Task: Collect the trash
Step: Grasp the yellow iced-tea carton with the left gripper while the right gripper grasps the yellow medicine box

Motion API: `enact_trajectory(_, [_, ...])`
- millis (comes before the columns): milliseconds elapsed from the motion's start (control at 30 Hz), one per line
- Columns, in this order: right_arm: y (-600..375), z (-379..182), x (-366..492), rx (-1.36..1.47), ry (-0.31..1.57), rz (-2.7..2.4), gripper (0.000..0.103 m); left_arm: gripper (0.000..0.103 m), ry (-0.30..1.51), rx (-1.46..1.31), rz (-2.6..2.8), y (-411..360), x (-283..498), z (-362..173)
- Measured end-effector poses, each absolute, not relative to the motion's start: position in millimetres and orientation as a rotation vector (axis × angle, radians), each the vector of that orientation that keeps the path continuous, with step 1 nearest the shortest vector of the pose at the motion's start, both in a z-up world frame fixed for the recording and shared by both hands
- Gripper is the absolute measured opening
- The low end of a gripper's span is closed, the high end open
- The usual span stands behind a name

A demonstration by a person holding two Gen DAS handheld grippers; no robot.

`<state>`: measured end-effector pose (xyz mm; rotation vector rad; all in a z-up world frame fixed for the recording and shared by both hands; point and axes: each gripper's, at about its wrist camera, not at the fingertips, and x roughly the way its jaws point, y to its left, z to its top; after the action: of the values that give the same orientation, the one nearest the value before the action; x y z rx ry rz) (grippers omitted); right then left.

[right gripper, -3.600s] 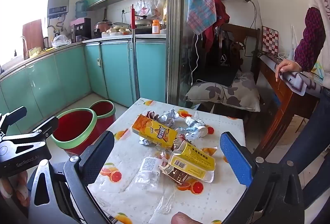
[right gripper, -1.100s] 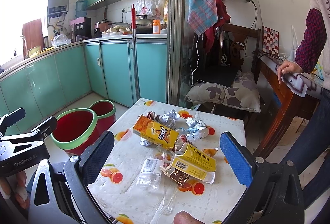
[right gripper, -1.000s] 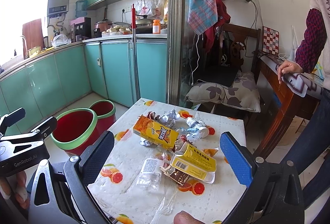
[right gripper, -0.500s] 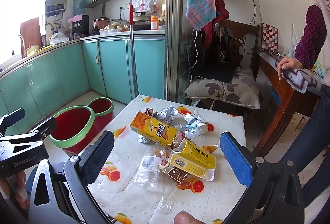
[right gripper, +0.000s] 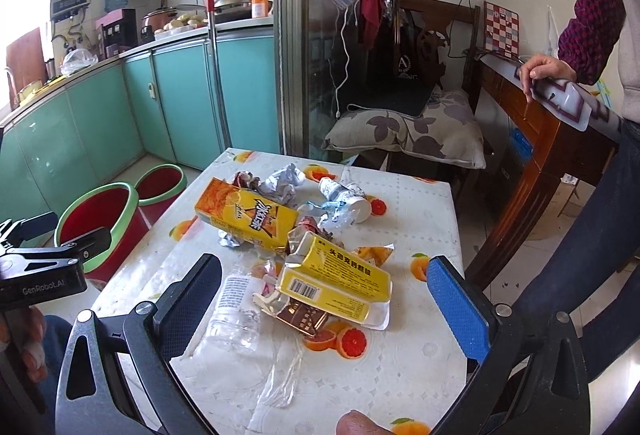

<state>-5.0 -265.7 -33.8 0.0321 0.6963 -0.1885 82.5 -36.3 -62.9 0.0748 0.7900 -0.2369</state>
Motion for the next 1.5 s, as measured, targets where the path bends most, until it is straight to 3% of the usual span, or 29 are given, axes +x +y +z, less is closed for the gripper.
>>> enact_trajectory(167, [-290,-44,-1,0.043,0.721,-0.235,0.103,0.103,0.839,0.113,-0.366,-73,127,-77])
enact_trajectory(400, [-318,-51,-3,0.061,0.741,-0.297,0.103,0.103,0.82,0.42,-0.623,-124,172,-89])
enact_trajectory(633, [-333,-64,2,0.095,0.767,-0.324,0.103,0.103,0.771,0.816,-0.86,-165,175,-100])
enact_trajectory(900, [-340,-75,9,0.121,0.779,-0.333,0.103,0.103,0.849,1.015,-0.921,-190,188,-130])
enact_trajectory(967, [-340,-75,8,0.121,0.778,-0.337,0.103,0.101,0.862,1.043,-0.927,-193,189,-139])
enact_trajectory(1033, [-343,-75,8,0.126,0.778,-0.342,0.103,0.088,0.875,1.08,-0.906,-195,190,-147])
enact_trajectory(1200, [-348,-75,8,0.135,0.78,-0.355,0.103,0.085,0.918,1.057,-0.88,-192,199,-154])
enact_trajectory(1300, [-349,-76,9,0.136,0.783,-0.355,0.103,0.072,0.937,1.025,-0.876,-190,201,-153])
enact_trajectory(1500, [-349,-74,10,0.127,0.775,-0.332,0.103,0.067,0.948,0.893,-0.845,-175,206,-140])
